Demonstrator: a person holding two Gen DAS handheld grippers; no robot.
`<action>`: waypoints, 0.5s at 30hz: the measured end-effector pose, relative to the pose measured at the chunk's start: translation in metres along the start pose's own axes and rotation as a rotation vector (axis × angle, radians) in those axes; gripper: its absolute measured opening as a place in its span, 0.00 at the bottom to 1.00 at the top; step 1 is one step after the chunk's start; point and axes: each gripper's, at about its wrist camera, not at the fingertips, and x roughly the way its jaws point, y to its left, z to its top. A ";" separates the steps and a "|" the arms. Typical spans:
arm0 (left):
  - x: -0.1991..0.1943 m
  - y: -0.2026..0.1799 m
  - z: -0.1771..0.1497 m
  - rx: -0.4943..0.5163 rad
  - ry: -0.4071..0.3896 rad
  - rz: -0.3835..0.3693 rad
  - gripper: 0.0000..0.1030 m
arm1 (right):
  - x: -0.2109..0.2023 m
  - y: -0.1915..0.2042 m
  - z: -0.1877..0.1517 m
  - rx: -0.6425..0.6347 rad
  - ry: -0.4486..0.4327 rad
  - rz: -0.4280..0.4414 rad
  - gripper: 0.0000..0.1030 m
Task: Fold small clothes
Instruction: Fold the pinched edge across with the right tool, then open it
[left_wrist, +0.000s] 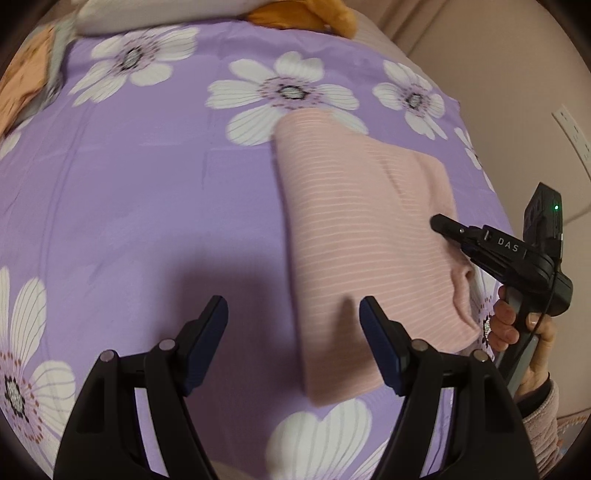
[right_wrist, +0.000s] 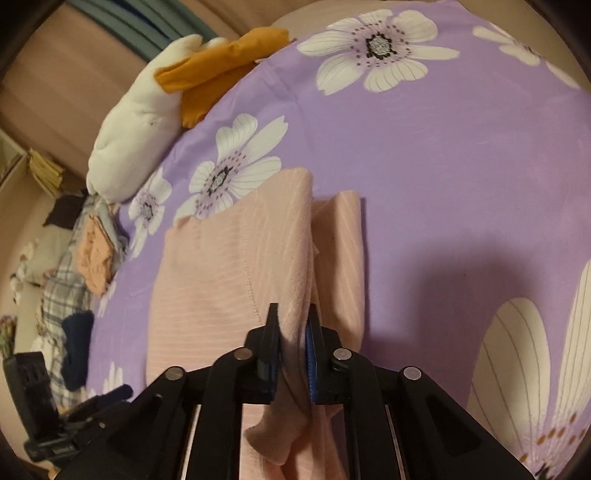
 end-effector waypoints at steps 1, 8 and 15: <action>0.001 -0.004 0.001 0.013 -0.007 -0.002 0.69 | -0.004 0.001 0.000 -0.009 -0.009 -0.001 0.13; 0.010 -0.035 0.005 0.115 -0.054 -0.008 0.30 | -0.055 0.038 -0.018 -0.289 -0.140 -0.023 0.15; 0.034 -0.043 -0.005 0.163 -0.035 0.040 0.25 | -0.019 0.052 -0.043 -0.364 0.002 -0.031 0.15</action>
